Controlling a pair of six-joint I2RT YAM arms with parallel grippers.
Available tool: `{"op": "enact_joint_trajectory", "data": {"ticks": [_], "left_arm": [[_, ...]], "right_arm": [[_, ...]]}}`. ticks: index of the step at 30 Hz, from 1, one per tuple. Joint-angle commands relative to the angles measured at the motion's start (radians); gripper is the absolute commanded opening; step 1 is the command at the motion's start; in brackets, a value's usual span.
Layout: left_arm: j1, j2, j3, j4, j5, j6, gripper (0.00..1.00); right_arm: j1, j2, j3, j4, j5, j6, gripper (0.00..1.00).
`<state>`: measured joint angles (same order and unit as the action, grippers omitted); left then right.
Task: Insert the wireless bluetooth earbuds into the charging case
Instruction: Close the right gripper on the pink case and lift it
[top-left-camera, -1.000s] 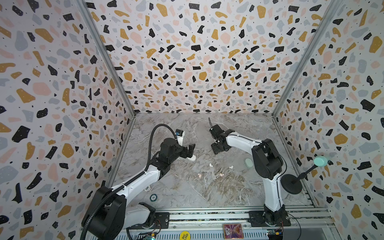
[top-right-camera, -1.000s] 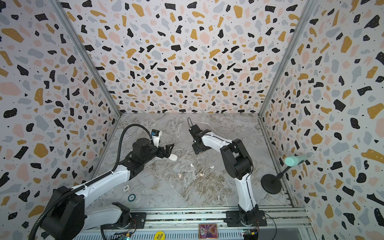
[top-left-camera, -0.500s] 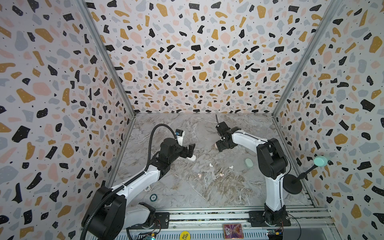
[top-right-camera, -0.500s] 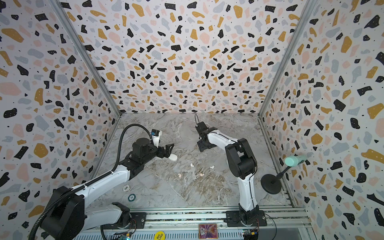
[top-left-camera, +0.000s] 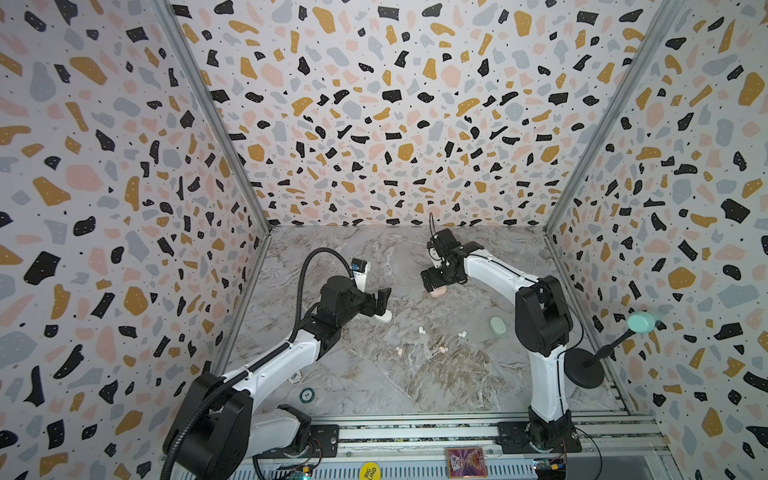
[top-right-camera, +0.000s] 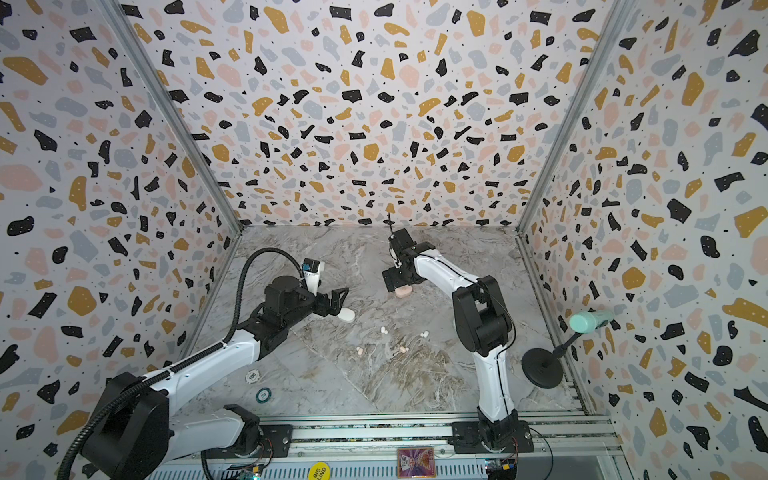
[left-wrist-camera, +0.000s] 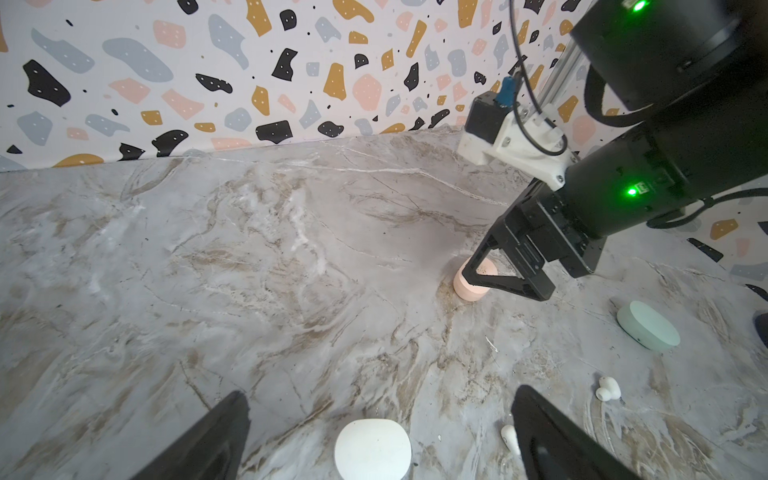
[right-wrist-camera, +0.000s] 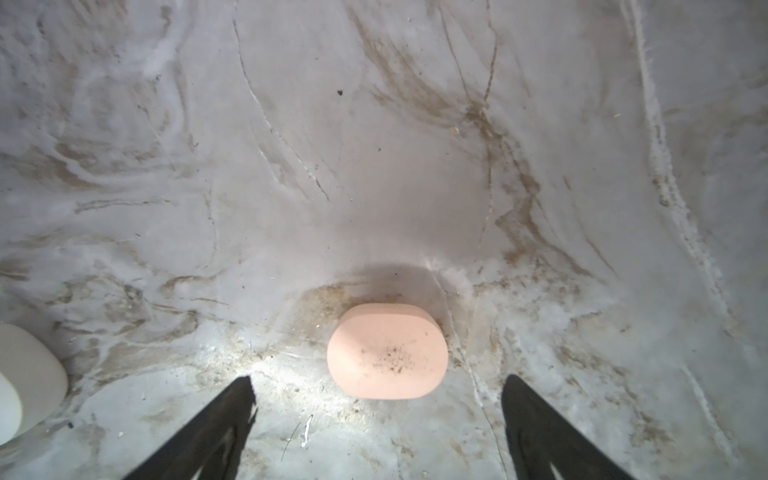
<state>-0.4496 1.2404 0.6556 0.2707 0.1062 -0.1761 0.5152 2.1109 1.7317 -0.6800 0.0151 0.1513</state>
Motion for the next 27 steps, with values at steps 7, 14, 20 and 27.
{"op": "enact_joint_trajectory", "data": {"ticks": [7, 14, 20, 27], "left_arm": [[0.005, -0.016, 0.009, 0.042, 0.010, -0.001, 1.00], [0.004, -0.013, 0.010, 0.043, 0.010, -0.002, 1.00], [0.005, -0.012, 0.009, 0.044, 0.010, -0.002, 1.00], [0.004, -0.012, 0.009, 0.042, 0.009, -0.003, 1.00]], "right_arm": [[-0.004, 0.066, 0.077, -0.084, -0.013, -0.023, 0.84], [-0.003, 0.074, 0.067, -0.081, 0.009, -0.016, 0.76], [-0.001, 0.087, 0.068, -0.081, 0.014, -0.016, 0.74], [0.002, 0.090, 0.065, -0.076, 0.026, -0.012, 0.69]]}}
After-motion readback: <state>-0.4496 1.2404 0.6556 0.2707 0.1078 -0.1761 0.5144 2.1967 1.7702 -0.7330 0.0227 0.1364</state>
